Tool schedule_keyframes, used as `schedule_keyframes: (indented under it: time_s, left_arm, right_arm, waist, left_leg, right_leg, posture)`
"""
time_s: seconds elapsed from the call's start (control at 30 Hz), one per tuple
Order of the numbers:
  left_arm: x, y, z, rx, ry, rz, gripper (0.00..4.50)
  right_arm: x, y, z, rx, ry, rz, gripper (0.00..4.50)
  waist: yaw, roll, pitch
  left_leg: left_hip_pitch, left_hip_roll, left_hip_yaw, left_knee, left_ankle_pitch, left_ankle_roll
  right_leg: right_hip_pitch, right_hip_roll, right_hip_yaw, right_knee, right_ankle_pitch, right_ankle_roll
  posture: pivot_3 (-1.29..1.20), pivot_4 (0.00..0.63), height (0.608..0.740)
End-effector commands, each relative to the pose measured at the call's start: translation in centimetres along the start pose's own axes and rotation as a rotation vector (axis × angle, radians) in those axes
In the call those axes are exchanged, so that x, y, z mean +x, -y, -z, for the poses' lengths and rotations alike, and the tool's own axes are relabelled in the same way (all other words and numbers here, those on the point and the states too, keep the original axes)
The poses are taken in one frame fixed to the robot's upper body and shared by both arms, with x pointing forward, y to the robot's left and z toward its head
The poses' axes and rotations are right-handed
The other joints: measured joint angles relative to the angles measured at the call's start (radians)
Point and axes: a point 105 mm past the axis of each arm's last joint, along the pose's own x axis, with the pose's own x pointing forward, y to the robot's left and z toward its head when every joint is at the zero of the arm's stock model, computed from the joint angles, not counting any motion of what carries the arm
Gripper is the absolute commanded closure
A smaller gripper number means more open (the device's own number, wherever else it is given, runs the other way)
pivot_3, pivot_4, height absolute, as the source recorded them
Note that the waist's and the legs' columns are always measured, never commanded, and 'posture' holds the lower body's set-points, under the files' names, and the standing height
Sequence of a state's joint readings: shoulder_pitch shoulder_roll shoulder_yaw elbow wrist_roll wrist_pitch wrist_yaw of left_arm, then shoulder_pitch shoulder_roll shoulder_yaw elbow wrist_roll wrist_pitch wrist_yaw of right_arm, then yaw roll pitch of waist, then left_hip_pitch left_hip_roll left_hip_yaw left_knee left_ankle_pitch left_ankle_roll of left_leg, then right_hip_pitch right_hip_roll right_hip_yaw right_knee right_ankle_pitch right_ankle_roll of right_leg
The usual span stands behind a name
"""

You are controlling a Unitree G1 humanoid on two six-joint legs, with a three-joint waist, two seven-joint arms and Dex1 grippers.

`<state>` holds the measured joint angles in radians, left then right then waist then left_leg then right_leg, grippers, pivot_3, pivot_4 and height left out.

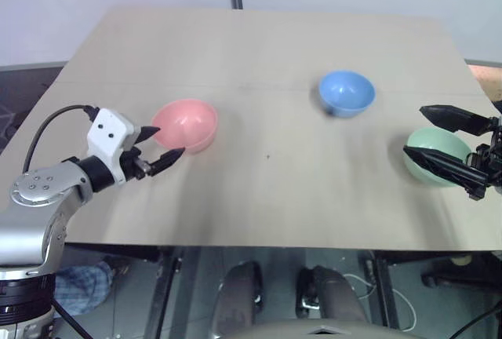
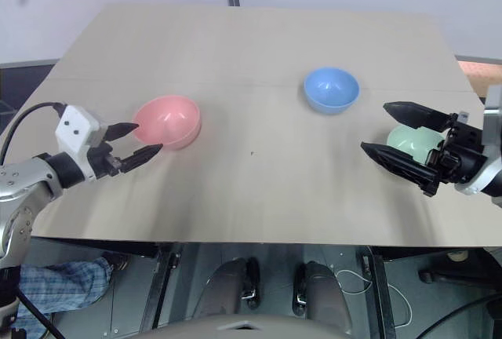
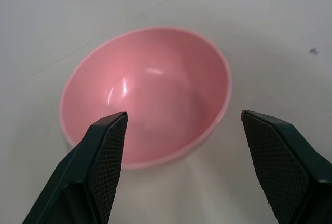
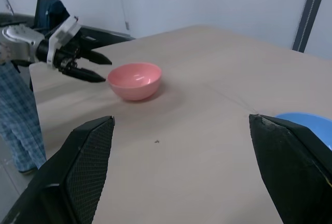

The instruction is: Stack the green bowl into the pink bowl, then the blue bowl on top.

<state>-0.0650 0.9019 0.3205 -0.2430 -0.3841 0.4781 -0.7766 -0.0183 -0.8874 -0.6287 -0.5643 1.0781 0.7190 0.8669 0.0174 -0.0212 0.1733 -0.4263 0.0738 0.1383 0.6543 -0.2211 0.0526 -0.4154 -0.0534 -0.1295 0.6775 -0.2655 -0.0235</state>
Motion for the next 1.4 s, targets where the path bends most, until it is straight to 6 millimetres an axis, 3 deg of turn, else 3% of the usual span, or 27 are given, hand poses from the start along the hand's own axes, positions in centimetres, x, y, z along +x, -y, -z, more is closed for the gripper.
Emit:
schedule_keyframes:
  time_s: [0.03, 0.4, 0.5, 0.7, 0.93, 1.1, 1.23, 1.4]
  left_arm:
    - [0.1, -0.5, -0.2, 0.078, -0.015, 0.0, 0.8]
    - [1.5, -2.5, 1.4, 0.152, -0.109, -0.03, 0.8]
    - [2.0, -2.4, 0.8, 0.166, -0.08, -0.007, 1.61]
    - [2.4, -2.4, 0.5, 0.188, -0.077, 0.014, 4.38]
    - [2.8, -2.2, 0.1, 0.229, -0.075, 0.048, 4.46]
    - [4.0, -0.2, -2.4, 0.301, 0.0, 0.165, 4.46]
    - [4.6, 2.6, -4.2, 0.47, 0.032, 0.359, 4.46]
    - [4.5, 4.5, -5.6, 0.73, 0.023, 0.606, 4.46]
  right_arm:
    - [-0.6, 0.1, -0.4, -0.024, 0.008, 0.02, 0.0]
    - [-1.2, 0.1, 0.3, -0.026, -0.01, 0.052, 0.0]
    - [-1.3, 0.1, 0.4, -0.026, -0.013, 0.059, 0.0]
    - [-1.5, -0.1, 0.8, -0.023, -0.02, 0.067, 0.0]
    - [-1.8, 0.1, 0.9, -0.024, -0.023, 0.08, 0.0]
    - [-1.8, 0.1, 0.9, -0.028, -0.024, 0.081, 0.0]
    - [-1.8, 0.2, 0.9, -0.03, -0.029, 0.082, 0.0]
    - [-1.7, 0.3, 0.9, -0.035, -0.032, 0.079, 0.0]
  waist:
    - [-0.001, 0.0, 0.0]
    - [-0.001, 0.0, 0.0]
    - [-0.002, 0.0, 0.0]
    - [-0.002, 0.0, 0.0]
    - [-0.002, 0.0, 0.0]
    - [0.0, 0.0, 0.0]
    - [-0.001, 0.0, 0.0]
    - [-0.003, 0.0, 0.0]
  left_leg:
    - [0.0, 0.0, 0.0, 0.0, 0.0, 0.0]
    - [0.001, 0.0, 0.0, 0.0, 0.0, 0.0]
    - [0.0, 0.0, 0.0, 0.0, 0.0, 0.0]
    - [0.001, 0.0, 0.0, 0.0, 0.0, 0.0]
    - [0.001, 0.0, 0.0, 0.0, 0.0, 0.0]
    - [0.001, 0.0, 0.0, 0.0, 0.0, 0.0]
    - [0.0, 0.0, 0.0, 0.001, 0.001, -0.002]
    - [0.001, 0.0, 0.001, 0.001, 0.002, -0.004]
  right_leg:
    - [0.0, 0.0, 0.0, 0.0, 0.0, 0.0]
    - [0.0, 0.0, 0.0, 0.001, 0.0, 0.0]
    - [0.0, 0.0, 0.0, 0.001, 0.0, 0.0]
    - [0.0, 0.0, 0.0, 0.001, 0.0, 0.0]
    - [0.0, 0.0, 0.0, 0.001, 0.0, 0.0]
    - [0.0, 0.0, 0.0, 0.001, 0.0, 0.0]
    - [0.001, 0.0, 0.0, 0.001, 0.0, 0.0]
    - [0.0, 0.002, 0.0, 0.001, 0.0, 0.0]
  posture:
    - [0.0, 0.15, 0.74]
    - [0.0, 0.15, 0.74]
    - [0.0, 0.15, 0.74]
    - [0.0, 0.15, 0.74]
    - [0.0, 0.15, 0.74]
    - [0.0, 0.15, 0.74]
    - [0.0, 0.15, 0.74]
    - [0.0, 0.15, 0.74]
